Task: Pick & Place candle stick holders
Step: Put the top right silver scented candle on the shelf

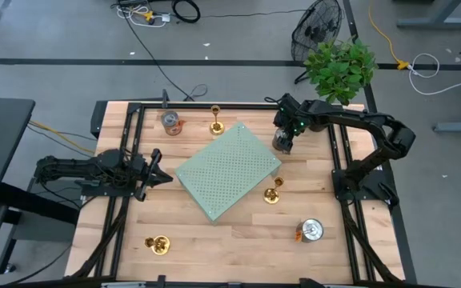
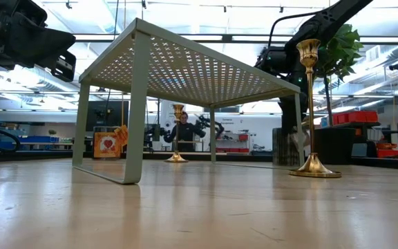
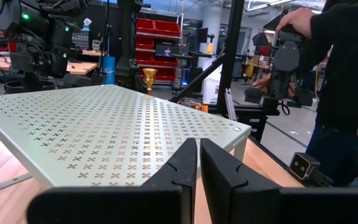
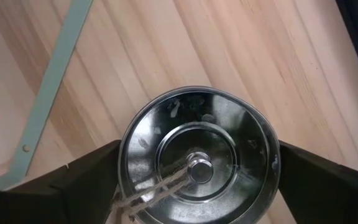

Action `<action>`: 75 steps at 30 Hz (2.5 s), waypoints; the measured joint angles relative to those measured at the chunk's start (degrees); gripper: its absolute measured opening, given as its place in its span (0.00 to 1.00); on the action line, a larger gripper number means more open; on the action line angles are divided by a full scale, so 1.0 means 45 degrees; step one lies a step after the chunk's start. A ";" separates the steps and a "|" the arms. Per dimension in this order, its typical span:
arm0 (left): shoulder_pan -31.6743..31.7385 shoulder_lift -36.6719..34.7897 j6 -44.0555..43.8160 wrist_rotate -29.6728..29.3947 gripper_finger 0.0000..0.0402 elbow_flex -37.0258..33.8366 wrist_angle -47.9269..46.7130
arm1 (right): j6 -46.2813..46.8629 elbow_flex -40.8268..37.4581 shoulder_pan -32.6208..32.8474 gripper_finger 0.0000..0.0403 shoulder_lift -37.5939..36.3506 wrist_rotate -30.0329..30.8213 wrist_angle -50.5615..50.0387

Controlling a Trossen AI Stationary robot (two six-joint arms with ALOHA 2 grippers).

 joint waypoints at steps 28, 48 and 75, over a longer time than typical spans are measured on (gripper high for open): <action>0.0000 0.0000 -0.0004 0.0000 0.06 0.0000 0.0000 | -0.0049 0.0005 0.0019 0.92 -0.0685 -0.0005 -0.0141; 0.0002 0.0000 -0.0003 -0.0005 0.06 -0.0005 0.0000 | -0.0291 0.1250 0.0019 0.91 -0.1185 0.0000 -0.1837; 0.0002 0.0000 0.0000 -0.0005 0.06 -0.0005 0.0000 | -0.0865 0.4828 0.0015 0.91 -0.1180 0.0437 -0.5143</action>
